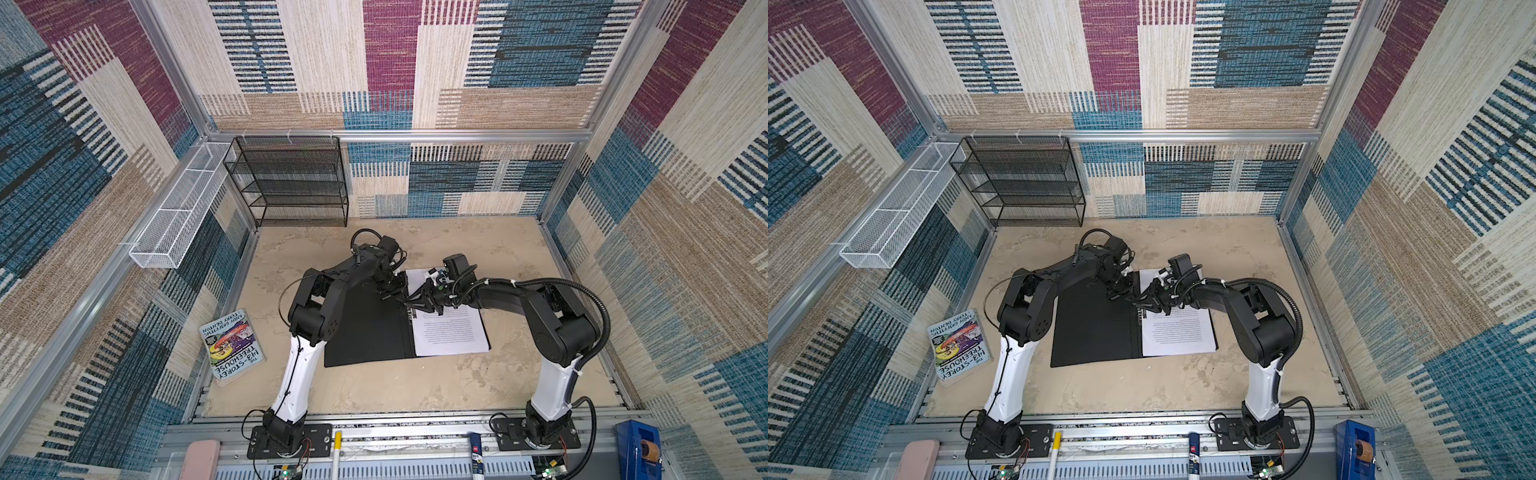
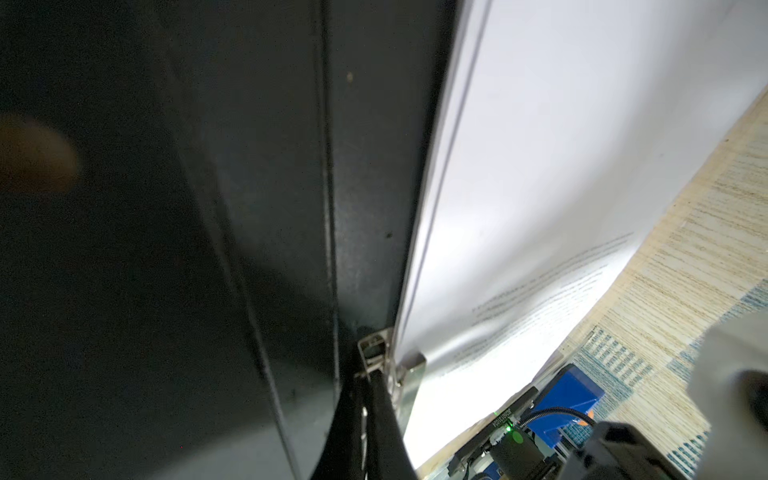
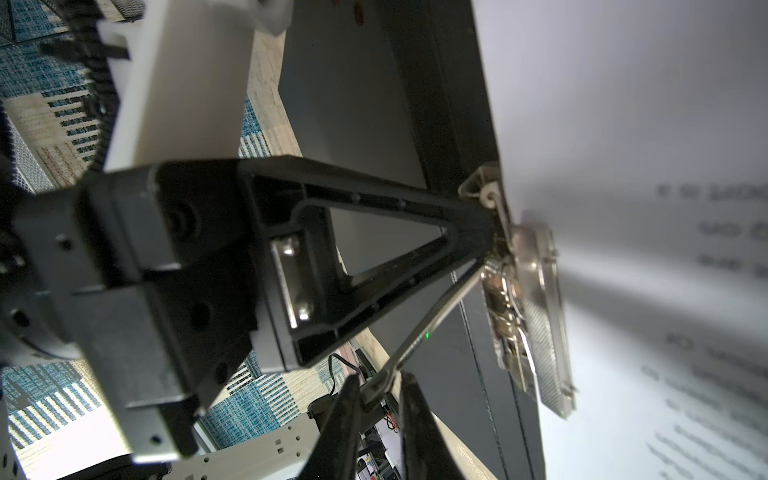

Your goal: Put the files into the folder

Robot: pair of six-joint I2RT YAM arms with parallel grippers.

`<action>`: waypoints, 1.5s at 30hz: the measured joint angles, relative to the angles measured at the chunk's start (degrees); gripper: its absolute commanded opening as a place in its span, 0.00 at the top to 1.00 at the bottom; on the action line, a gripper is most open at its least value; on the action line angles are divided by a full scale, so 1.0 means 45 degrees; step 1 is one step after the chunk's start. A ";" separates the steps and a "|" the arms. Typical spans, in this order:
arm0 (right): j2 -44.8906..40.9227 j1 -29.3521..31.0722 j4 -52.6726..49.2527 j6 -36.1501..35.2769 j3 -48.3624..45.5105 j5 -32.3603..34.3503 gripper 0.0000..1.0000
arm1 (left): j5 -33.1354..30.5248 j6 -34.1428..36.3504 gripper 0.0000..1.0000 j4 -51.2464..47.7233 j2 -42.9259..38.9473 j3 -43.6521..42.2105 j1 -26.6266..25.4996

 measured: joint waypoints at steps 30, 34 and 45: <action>0.0029 0.0277 0.0228 0.0087 -0.0136 -0.0068 0.81 | 0.0112 -0.0063 1.00 0.0083 0.0015 -0.0083 0.0029; 0.0112 0.0359 0.0228 0.0087 -0.0068 -0.0087 0.83 | 0.0126 -0.0063 1.00 0.0092 0.0015 -0.0092 0.0034; -0.0039 0.0369 0.0316 0.0325 -0.0384 -0.0291 0.92 | 0.0185 -0.0063 1.00 0.0097 0.0015 -0.0097 0.0053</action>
